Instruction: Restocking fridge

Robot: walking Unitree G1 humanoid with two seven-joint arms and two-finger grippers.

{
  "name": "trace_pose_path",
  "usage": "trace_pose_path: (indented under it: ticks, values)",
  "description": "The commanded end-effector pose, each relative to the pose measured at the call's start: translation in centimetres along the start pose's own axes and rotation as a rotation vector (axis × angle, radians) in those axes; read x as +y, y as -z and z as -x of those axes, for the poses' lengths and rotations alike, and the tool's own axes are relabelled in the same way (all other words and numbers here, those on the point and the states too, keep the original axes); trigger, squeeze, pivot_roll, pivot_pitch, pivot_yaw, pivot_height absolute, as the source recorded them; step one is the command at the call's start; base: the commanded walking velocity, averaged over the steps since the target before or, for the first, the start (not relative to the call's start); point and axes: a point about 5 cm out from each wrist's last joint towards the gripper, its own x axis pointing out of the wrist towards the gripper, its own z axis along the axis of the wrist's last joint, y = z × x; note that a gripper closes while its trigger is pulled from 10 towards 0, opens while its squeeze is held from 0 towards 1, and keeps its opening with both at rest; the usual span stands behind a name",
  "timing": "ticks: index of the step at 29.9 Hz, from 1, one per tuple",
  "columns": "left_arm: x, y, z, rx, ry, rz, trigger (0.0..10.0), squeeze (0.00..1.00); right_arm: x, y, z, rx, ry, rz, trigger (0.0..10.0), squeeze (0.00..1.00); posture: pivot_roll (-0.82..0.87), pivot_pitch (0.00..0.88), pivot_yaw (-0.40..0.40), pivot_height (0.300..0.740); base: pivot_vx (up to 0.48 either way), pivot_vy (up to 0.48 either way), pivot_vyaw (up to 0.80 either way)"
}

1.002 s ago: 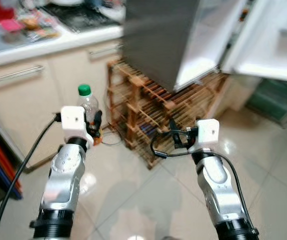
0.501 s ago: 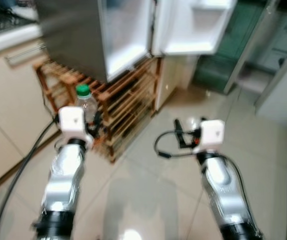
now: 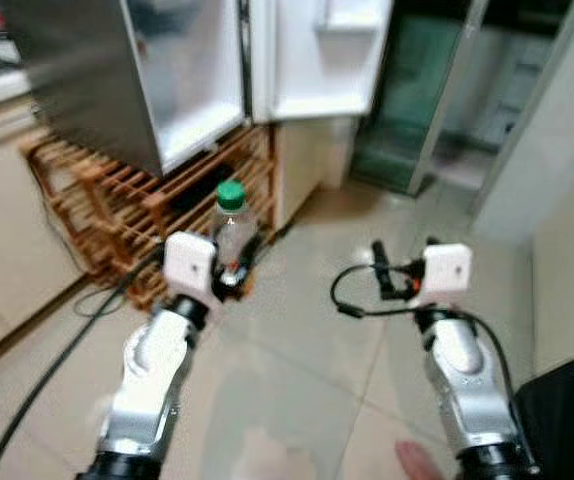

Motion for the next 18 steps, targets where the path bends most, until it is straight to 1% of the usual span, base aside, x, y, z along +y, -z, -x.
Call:
trace_pose_path:
  ticks: [1, 3, 4, 5, 8, 12, 15, 18]
  values:
    - [0.7, -1.1, -0.4, -0.05, -0.034, -0.019, 10.0, 0.0, 0.7, -0.8, -0.7, -0.022, -0.031, -0.006, 10.0, 0.0, -0.1, 0.0, -0.048, 0.74, 0.48, 0.0, 0.0]
    - [-0.2, -1.3, -0.4, -0.064, -0.012, -0.03, 10.0, 0.0, 0.6, -0.9, -0.8, -0.021, -0.038, -0.002, 10.0, 0.0, -0.09, 0.0, -0.05, 0.74, 0.48, 0.0, 0.0]
    - [-0.5, -1.4, -0.4, -0.065, -0.005, -0.012, 10.0, 0.0, 0.6, -0.9, -0.8, -0.022, -0.042, 0.001, 10.0, 0.0, -0.1, 0.0, -0.038, 0.74, 0.48, 0.0, 0.0]
    - [-0.5, -1.4, -0.4, -0.065, -0.005, -0.012, 10.0, 0.0, 0.6, -0.9, -0.8, -0.022, -0.042, 0.001, 10.0, 0.0, -0.1, 0.0, -0.038, 0.74, 0.48, 0.0, 0.0]
    - [0.1, -1.7, -0.8, -0.069, -0.002, -0.011, 10.0, 0.0, 0.3, -0.9, -0.6, -0.029, -0.023, 0.001, 10.0, 0.0, -0.11, 0.0, -0.015, 0.74, 0.48, 0.0, 0.0]
    - [0.9, -1.6, -0.7, -0.049, 0.027, -0.032, 10.0, 0.0, 0.1, -0.6, -0.2, -0.027, 0.012, -0.01, 10.0, 0.0, -0.13, 0.0, 0.025, 0.74, 0.48, 0.0, 0.0]
    - [2.1, -1.1, -0.9, -0.015, -0.004, 0.007, 10.0, 0.0, 0.1, -0.3, 0.3, -0.025, 0.028, -0.015, 10.0, 0.0, -0.14, 0.0, 0.039, 0.74, 0.48, 0.0, 0.0]
    - [2.2, -0.6, -1.3, 0.009, 0.009, 0.018, 10.0, 0.0, -0.2, -0.2, 0.6, -0.027, 0.051, -0.015, 10.0, 0.0, -0.16, 0.0, 0.054, 0.74, 0.48, 0.0, 0.0]
